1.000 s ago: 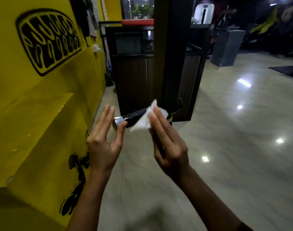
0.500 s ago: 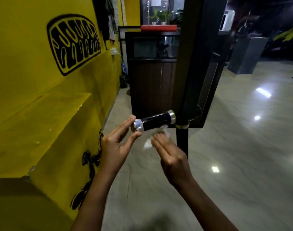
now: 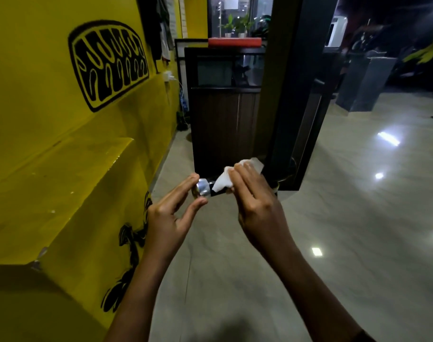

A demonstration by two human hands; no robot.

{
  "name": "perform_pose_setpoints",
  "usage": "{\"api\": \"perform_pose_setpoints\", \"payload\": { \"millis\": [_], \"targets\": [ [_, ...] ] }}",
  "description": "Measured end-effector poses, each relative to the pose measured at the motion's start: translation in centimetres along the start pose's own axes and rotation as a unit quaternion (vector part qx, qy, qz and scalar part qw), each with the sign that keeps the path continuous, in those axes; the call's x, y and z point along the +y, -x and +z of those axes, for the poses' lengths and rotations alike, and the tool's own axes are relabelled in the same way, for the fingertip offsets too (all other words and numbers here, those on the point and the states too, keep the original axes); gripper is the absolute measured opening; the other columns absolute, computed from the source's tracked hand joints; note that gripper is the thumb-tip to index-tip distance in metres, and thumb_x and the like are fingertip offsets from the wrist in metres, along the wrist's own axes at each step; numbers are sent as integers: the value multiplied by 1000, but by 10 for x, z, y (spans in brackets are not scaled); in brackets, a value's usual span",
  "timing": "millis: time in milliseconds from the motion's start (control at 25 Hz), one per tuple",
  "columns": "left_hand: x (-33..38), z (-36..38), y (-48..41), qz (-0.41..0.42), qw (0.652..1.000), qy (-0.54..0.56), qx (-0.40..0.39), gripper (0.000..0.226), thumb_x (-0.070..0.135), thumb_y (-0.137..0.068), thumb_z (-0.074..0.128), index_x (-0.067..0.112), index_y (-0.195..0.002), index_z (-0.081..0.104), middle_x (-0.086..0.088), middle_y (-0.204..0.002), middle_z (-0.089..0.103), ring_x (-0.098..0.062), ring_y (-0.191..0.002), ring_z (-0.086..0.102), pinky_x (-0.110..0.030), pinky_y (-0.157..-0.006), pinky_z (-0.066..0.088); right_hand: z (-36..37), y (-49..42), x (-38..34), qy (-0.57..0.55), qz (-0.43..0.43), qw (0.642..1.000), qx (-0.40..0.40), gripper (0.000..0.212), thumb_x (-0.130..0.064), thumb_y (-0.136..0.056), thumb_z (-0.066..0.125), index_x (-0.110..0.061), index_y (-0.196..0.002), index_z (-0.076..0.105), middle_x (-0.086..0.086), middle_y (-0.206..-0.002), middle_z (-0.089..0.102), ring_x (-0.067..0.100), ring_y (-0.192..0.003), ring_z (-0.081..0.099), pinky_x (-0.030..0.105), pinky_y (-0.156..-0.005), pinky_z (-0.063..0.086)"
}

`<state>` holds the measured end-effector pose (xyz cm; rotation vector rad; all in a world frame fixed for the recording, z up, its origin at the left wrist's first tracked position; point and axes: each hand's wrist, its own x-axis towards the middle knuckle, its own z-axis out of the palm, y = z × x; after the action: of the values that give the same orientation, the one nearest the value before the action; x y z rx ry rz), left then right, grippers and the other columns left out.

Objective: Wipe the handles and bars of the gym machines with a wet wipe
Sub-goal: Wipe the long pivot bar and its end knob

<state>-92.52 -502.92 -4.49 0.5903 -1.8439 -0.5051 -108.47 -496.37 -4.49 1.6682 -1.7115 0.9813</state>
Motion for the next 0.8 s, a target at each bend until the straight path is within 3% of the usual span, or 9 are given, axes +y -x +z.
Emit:
{"api": "perform_pose_setpoints", "payload": {
  "millis": [120,280,440,600,720,800],
  "targets": [
    [0,1,-1,1,1000,-4,-3,50,36,-80,61,14,-124,54,4,-122,57,0,-115,53,-16,-93,46,0,-12,-30,-41,49,998,19,36,3,-81,50,5,-116,59,23,-116,61,35,-116,55,45,-98,44],
    [-2,-4,0,-13,999,31,-12,56,36,-78,63,14,-127,49,4,-125,56,-5,-116,54,-18,-93,47,-8,-21,-31,-95,-61,993,-28,33,-7,-83,46,1,-110,63,18,-108,66,30,-104,62,39,-92,49],
    [-2,-3,0,-37,997,60,-44,57,32,-80,64,14,-132,46,11,-130,51,-2,-122,48,-16,-97,43,-4,-30,-29,-180,56,982,-29,36,0,-82,49,-6,-115,62,11,-111,65,28,-109,58,52,-97,45],
    [1,-6,4,-127,963,228,-64,45,14,-87,61,23,-128,45,27,-125,55,-2,-124,47,-17,-94,44,6,-10,-44,-142,-81,986,-27,39,-6,-88,41,-2,-124,56,15,-130,55,32,-125,48,41,-108,34],
    [-5,-11,5,-105,963,232,-90,54,22,-81,63,16,-132,44,17,-137,46,-9,-130,42,-24,-101,41,7,15,-17,-107,-171,978,-48,37,-3,-88,47,-1,-124,54,14,-135,47,28,-131,40,39,-108,36],
    [-4,-10,4,-103,969,206,-84,58,31,-78,64,16,-131,46,15,-138,46,-7,-130,41,-23,-103,39,1,24,-1,-45,-189,980,-41,32,-4,-86,50,1,-117,60,17,-126,57,28,-127,43,43,-97,47]
  ]
}}
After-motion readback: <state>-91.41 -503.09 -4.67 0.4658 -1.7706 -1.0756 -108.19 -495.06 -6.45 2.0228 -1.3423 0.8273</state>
